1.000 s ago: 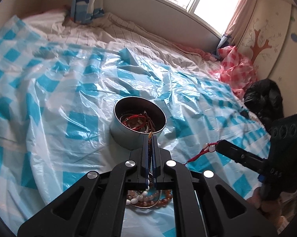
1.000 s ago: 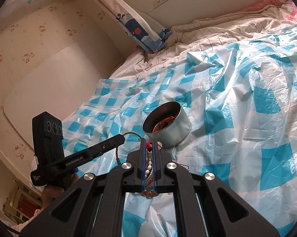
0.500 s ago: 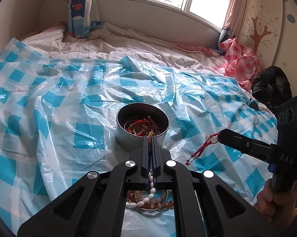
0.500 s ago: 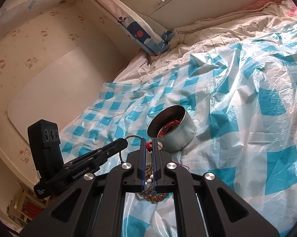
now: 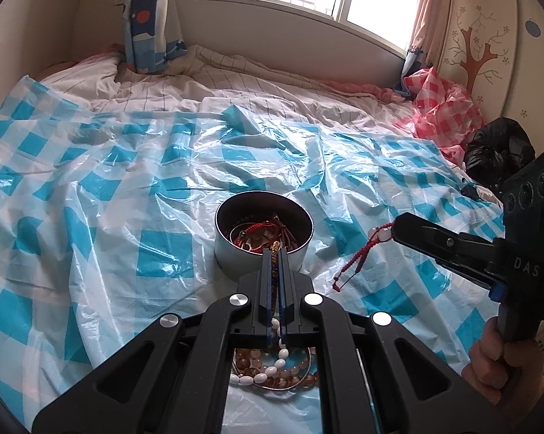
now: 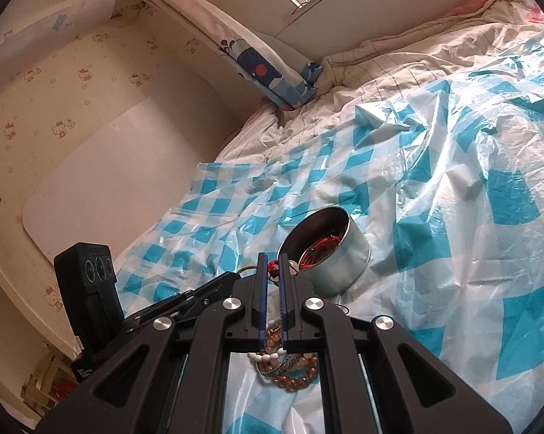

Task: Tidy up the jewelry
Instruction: 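Carry the gold bangle and red cord bracelet over the silver tin with both grippers, then open both grippers over the tin to drop the bracelets, then move both open grippers back to the jewelry dish, then grasp the white bead bracelet with the left gripper and lift it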

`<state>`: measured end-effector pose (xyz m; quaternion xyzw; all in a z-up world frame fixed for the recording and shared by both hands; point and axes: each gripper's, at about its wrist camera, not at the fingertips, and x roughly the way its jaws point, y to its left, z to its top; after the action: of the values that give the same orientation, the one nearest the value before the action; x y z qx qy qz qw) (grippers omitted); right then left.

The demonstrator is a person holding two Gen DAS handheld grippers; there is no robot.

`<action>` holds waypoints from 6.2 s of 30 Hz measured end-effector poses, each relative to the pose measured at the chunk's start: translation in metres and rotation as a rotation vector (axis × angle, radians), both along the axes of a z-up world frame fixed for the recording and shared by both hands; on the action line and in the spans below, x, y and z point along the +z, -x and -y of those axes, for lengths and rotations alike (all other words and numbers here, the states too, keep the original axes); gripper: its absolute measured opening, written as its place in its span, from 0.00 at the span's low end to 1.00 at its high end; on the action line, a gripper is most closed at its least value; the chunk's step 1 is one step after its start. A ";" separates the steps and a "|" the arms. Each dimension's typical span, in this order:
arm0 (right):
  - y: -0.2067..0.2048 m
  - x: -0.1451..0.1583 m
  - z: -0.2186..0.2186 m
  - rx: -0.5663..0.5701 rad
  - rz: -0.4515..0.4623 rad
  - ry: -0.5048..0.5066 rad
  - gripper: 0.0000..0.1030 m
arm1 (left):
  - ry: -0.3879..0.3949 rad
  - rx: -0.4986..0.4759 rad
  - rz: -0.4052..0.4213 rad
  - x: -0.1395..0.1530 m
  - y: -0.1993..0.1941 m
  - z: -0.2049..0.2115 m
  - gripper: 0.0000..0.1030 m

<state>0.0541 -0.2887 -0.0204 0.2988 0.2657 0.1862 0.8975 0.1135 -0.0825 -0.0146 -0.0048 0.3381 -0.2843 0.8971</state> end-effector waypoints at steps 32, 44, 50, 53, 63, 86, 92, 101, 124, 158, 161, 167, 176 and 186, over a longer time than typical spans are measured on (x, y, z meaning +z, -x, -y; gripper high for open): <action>-0.023 0.020 0.010 -0.058 0.087 -0.046 0.06 | 0.050 0.013 0.059 0.027 -0.019 0.011 0.03; -0.028 0.018 0.021 -0.104 0.094 -0.076 0.07 | 0.072 0.020 0.047 0.024 -0.032 0.027 0.03; -0.027 0.018 0.022 -0.106 0.095 -0.075 0.07 | 0.087 0.014 0.054 0.026 -0.037 0.033 0.03; -0.027 0.018 0.021 -0.101 0.097 -0.073 0.07 | 0.090 0.016 0.049 0.025 -0.039 0.032 0.03; -0.049 0.016 0.016 -0.081 0.086 -0.084 0.06 | 0.140 0.034 -0.013 0.013 -0.063 0.026 0.03; -0.096 -0.013 -0.015 -0.042 -0.037 0.047 0.07 | 0.041 0.090 -0.195 -0.041 -0.105 0.037 0.03; -0.105 -0.024 -0.024 -0.032 -0.088 0.109 0.07 | 0.047 0.117 -0.222 -0.041 -0.109 0.028 0.13; -0.111 -0.032 -0.035 -0.025 -0.137 0.219 0.07 | 0.096 0.179 -0.196 -0.025 -0.110 0.008 0.52; -0.101 -0.020 -0.037 -0.056 -0.096 0.322 0.67 | 0.019 0.269 -0.160 -0.021 -0.111 -0.004 0.70; -0.008 -0.027 -0.089 0.154 -0.163 0.474 0.50 | -0.337 0.042 -0.130 -0.043 -0.034 -0.015 0.76; -0.011 -0.037 -0.095 0.184 -0.209 0.491 0.44 | -0.361 0.022 -0.127 -0.047 -0.032 -0.014 0.76; -0.013 -0.050 -0.101 0.206 -0.259 0.518 0.35 | -0.376 -0.008 -0.125 -0.048 -0.029 -0.012 0.74; -0.009 -0.048 -0.099 0.157 -0.268 0.608 0.09 | -0.362 -0.093 -0.188 -0.063 -0.029 0.005 0.45; -0.001 -0.035 -0.084 0.115 -0.220 0.586 0.04 | -0.198 -0.141 -0.306 -0.052 -0.031 -0.009 0.06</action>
<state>0.0555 -0.2046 -0.0556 0.0306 0.4201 0.1186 0.8992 0.1447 -0.0733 -0.0667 0.0640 0.4962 -0.3078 0.8093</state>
